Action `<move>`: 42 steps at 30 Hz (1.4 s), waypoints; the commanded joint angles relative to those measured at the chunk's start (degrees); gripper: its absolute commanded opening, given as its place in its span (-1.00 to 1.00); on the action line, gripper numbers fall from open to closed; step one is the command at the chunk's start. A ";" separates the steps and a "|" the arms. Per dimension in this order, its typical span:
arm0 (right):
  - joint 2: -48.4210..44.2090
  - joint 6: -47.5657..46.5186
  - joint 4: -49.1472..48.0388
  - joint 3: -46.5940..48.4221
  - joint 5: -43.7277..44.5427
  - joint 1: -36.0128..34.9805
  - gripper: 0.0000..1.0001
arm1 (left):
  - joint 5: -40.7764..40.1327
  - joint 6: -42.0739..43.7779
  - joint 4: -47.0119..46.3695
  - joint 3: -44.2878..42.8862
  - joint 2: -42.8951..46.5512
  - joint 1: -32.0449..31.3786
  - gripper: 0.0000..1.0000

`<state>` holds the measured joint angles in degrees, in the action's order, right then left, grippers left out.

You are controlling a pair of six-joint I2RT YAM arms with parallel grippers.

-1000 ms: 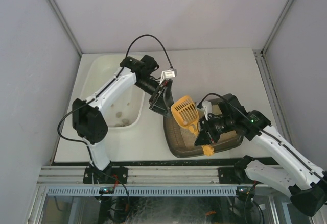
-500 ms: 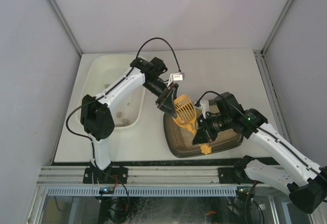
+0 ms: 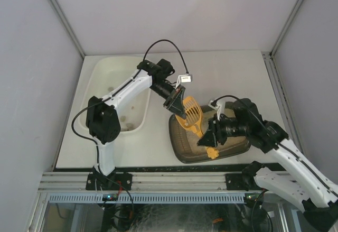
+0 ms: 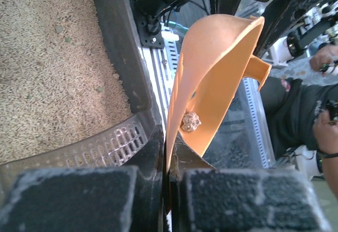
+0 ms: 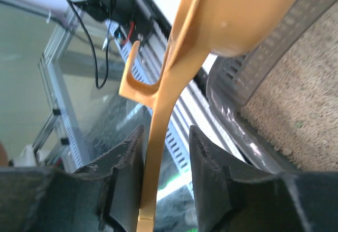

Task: Clean the litter box

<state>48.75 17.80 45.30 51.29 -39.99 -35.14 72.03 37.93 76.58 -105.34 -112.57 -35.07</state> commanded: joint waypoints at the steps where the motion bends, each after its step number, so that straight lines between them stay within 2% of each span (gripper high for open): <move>1: -10.40 14.72 -13.55 -5.83 10.61 0.31 -0.25 | 9.14 -3.33 3.10 0.15 0.60 -0.02 -1.00; 4: -16.70 23.38 -18.28 -10.96 19.14 -3.03 -0.17 | 9.29 -3.12 3.32 1.11 0.20 0.04 -1.00; 8: -21.45 30.85 -20.75 -15.43 32.44 -11.81 -0.15 | 9.01 -3.20 3.32 2.16 -0.49 0.02 -1.00; 11: -19.52 33.24 -21.56 -15.56 41.26 -19.33 -0.14 | 7.83 -3.26 3.21 2.57 -1.24 0.09 -1.00; 14: -15.51 35.00 -22.41 -14.30 45.64 -25.17 -0.13 | 5.66 -4.00 1.99 2.70 -1.96 0.32 -1.00; 17: -12.06 37.35 -23.71 -13.48 48.34 -28.90 -0.09 | 3.94 -8.26 -2.81 4.10 -1.64 0.94 -1.00; 18: -11.46 37.99 -24.10 -13.37 48.84 -29.28 0.05 | 2.81 -10.75 -5.66 5.23 -1.03 1.09 -1.00; 20: -11.02 38.73 -23.14 -12.54 50.03 -29.42 0.14 | -0.67 -18.88 -15.96 9.24 1.80 1.33 -1.00; 21: -11.22 38.86 -22.00 -11.94 50.83 -29.45 0.35 | -3.01 -25.81 -24.80 12.39 3.98 1.45 -0.99; 23: -12.19 38.72 -19.29 -10.86 52.76 -29.38 0.85 | -7.11 -33.89 -37.45 19.70 8.80 1.73 -1.00; 24: -12.72 38.59 -18.16 -10.57 53.26 -29.38 0.92 | -8.22 -36.26 -41.36 21.55 10.67 1.88 -1.00; 26: -13.77 38.45 -16.75 -10.44 53.39 -29.29 0.94 | -9.02 -38.16 -43.29 21.85 11.65 2.29 -1.00; 34: -19.49 38.48 -11.85 -13.04 55.61 -30.29 0.91 | -6.67 -38.55 -40.78 18.94 9.51 3.87 -0.99; 39: -25.85 40.12 -9.66 -16.59 57.83 -30.49 0.73 | -5.66 -40.07 -41.47 18.70 9.65 5.01 -1.00; 42: -29.31 40.98 -9.74 -18.34 60.71 -30.98 0.69 | -5.04 -40.92 -42.46 19.29 9.93 5.54 -0.99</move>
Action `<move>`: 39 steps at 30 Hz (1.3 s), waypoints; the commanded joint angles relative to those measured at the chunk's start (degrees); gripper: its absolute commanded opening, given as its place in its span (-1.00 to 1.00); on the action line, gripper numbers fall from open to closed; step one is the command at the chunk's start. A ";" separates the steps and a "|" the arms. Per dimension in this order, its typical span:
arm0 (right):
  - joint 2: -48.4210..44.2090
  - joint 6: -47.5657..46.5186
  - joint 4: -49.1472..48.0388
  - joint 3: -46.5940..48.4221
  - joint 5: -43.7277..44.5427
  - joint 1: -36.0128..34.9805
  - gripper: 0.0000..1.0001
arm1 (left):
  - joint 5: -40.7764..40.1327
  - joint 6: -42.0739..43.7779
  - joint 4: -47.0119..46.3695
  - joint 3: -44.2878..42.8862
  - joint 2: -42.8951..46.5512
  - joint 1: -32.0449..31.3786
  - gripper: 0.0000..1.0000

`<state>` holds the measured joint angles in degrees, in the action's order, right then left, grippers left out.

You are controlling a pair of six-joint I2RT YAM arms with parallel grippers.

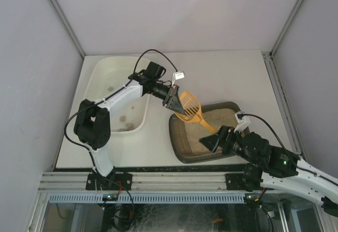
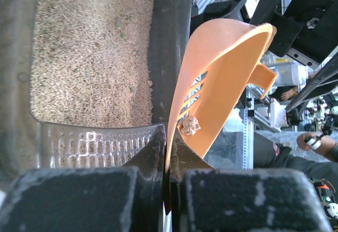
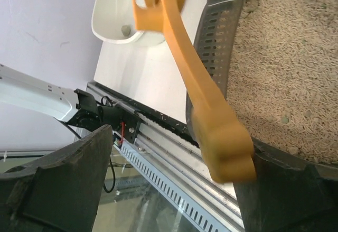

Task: Clean the litter box

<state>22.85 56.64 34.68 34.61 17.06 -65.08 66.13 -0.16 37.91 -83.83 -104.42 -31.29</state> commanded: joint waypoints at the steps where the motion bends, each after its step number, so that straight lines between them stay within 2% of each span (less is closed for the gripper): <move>1: -4.15 1.97 0.11 -2.25 4.65 -1.20 0.67 | 0.89 -3.24 -4.46 -1.69 2.06 1.69 -0.99; 8: -2.83 -0.22 -4.52 -3.23 12.18 -1.53 0.61 | 1.58 -5.35 -7.14 0.67 2.38 1.45 -0.99; 13: -1.13 -1.34 -7.13 -3.17 15.88 -1.64 0.68 | 2.10 -5.23 -7.15 1.11 2.21 1.14 -1.00; 21: -5.79 -4.96 -11.87 -6.10 17.52 -1.64 0.70 | 4.08 -3.79 -5.32 1.12 1.62 0.87 -1.00; 24: -7.95 -5.48 -14.59 -7.96 16.77 -1.63 0.59 | 4.25 -3.69 -5.10 1.11 1.51 0.69 -1.00; 28: -7.91 -5.42 -16.01 -8.77 16.48 -1.63 0.28 | 4.59 -3.66 -4.64 0.58 1.41 0.22 -0.99; 33: -5.72 -6.90 -19.09 -8.77 15.62 -1.50 0.24 | 4.62 -3.43 -4.51 1.07 1.25 -0.64 -0.99; 39: -5.59 -7.77 -20.56 -8.77 15.33 -0.67 0.08 | 4.53 -3.25 -4.50 1.45 1.02 -0.88 -1.00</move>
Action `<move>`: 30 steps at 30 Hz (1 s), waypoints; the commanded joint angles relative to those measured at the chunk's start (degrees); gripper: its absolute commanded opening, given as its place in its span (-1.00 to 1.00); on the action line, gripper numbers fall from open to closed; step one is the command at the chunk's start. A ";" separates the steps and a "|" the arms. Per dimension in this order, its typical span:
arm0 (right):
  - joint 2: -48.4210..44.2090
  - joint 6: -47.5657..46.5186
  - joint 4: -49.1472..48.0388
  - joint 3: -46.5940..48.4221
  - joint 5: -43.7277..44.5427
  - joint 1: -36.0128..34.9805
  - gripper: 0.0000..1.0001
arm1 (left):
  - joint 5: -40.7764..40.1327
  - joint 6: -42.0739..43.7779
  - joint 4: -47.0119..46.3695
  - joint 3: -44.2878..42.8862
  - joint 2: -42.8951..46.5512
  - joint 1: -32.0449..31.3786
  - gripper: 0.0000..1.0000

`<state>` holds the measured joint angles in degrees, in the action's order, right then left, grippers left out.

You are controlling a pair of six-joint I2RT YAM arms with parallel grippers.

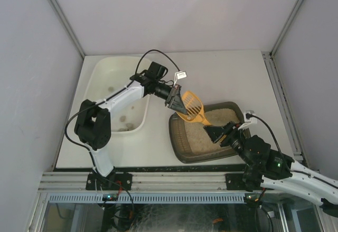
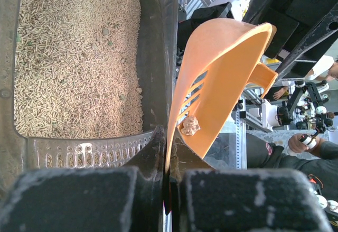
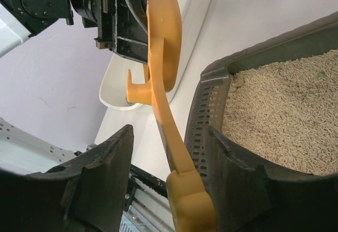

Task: Clean the litter box

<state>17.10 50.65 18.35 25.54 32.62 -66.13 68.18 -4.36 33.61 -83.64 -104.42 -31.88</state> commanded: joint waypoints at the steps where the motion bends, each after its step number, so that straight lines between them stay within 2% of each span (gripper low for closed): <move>1: 0.32 -1.79 -4.36 0.30 -0.48 0.65 0.04 | 2.48 0.93 -0.19 1.16 0.98 -0.29 -1.00; 5: 1.10 -1.67 -4.52 0.24 -1.23 1.25 -0.16 | 2.91 0.81 -0.21 1.03 0.79 -0.29 -0.99; 7: 1.56 -1.72 -4.84 0.27 -1.75 1.41 -0.20 | 2.92 0.76 -0.21 1.02 0.86 -0.36 -0.99; 13: 3.41 -2.25 -6.44 0.30 -3.50 1.99 -1.00 | 4.30 0.41 -0.19 0.96 0.74 -0.30 -0.99; 14: 3.67 -2.23 -6.58 0.30 -3.60 2.01 -1.00 | 5.31 0.14 -0.16 0.81 0.40 -0.32 -0.89; 15: 3.94 -2.22 -6.73 0.30 -3.53 2.05 -1.00 | 6.44 -0.25 -0.20 0.53 0.14 -0.34 -0.54; 16: 4.06 -2.15 -6.90 0.30 -3.50 2.06 -1.00 | 7.17 -0.73 -0.21 0.39 0.02 -0.30 0.32; 17: 4.08 -2.27 -7.05 0.30 -3.49 2.06 -1.00 | 7.44 -0.77 -0.05 0.26 0.10 -0.34 0.90; 18: 4.03 -2.34 -6.88 0.49 -3.46 2.06 -1.00 | 7.50 -0.69 0.22 0.07 0.28 -0.32 0.98; 20: 3.67 -1.93 -4.46 1.91 -3.34 2.14 -1.00 | 6.83 0.55 2.01 -0.91 1.11 -0.21 0.99; 23: 3.37 0.94 7.27 7.62 -2.08 2.27 -1.00 | 1.81 4.62 10.29 -5.80 2.65 -0.11 0.99; 26: 2.85 4.61 21.41 13.57 -1.91 2.50 -1.00 | -7.44 6.42 18.52 -11.57 4.82 -0.16 0.99; 28: 3.48 7.04 29.54 17.88 -2.09 3.01 -1.00 | -14.72 3.18 17.18 -10.72 7.98 -0.13 0.99; 30: 5.31 7.98 36.47 22.48 -3.82 3.89 -1.00 | -20.45 -2.56 10.91 -5.42 12.78 0.09 0.99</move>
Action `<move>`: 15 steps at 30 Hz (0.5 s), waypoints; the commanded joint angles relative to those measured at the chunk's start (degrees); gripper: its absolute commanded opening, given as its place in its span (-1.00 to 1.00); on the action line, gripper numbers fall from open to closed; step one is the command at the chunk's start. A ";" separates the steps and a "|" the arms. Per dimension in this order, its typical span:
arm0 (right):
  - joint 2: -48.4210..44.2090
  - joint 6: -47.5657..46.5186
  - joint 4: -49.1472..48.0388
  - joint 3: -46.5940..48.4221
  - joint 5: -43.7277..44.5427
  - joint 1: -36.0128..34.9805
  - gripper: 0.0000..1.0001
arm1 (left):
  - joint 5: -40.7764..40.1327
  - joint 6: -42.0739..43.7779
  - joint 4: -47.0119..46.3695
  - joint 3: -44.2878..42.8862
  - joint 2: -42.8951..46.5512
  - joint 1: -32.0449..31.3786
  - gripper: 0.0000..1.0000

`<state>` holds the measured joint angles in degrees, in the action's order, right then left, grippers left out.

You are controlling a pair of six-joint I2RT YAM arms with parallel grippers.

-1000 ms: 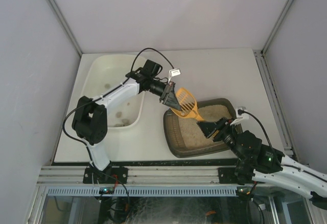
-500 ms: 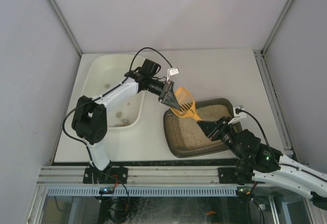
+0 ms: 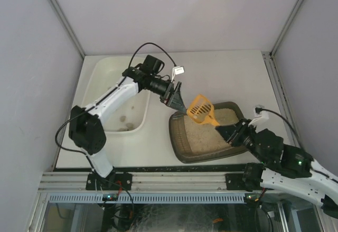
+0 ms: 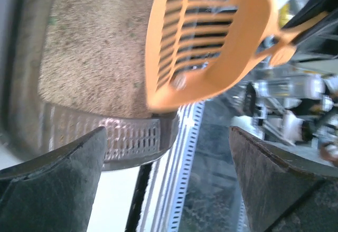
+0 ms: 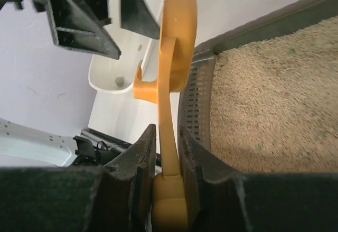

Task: Clean the litter box

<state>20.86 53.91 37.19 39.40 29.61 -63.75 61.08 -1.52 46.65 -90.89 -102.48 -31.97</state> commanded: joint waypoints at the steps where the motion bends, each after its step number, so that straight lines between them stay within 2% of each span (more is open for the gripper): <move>1: 3.03 4.70 20.54 10.98 -2.08 2.23 -1.00 | -15.62 -8.48 -6.56 5.92 13.63 0.34 0.99; 3: 6.51 3.49 24.55 14.98 -5.91 4.15 -1.00 | -20.29 -14.40 -14.30 12.87 17.57 0.61 0.99; 8: 13.78 0.44 27.16 16.60 -16.60 11.07 -1.00 | -28.36 -29.29 -22.58 21.48 17.35 2.47 0.99; 11: 13.82 -0.44 26.17 14.00 -19.08 14.43 -1.00 | -36.46 -33.23 -28.23 26.53 18.05 2.43 0.99; 15: 11.62 1.35 26.25 10.25 -22.71 19.03 -1.00 | -41.04 -35.70 -31.37 28.41 16.04 2.95 0.99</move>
<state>35.18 54.94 62.26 51.42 12.38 -47.92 28.77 -30.33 23.99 -64.58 -86.15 -29.47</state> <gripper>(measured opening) 0.195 0.996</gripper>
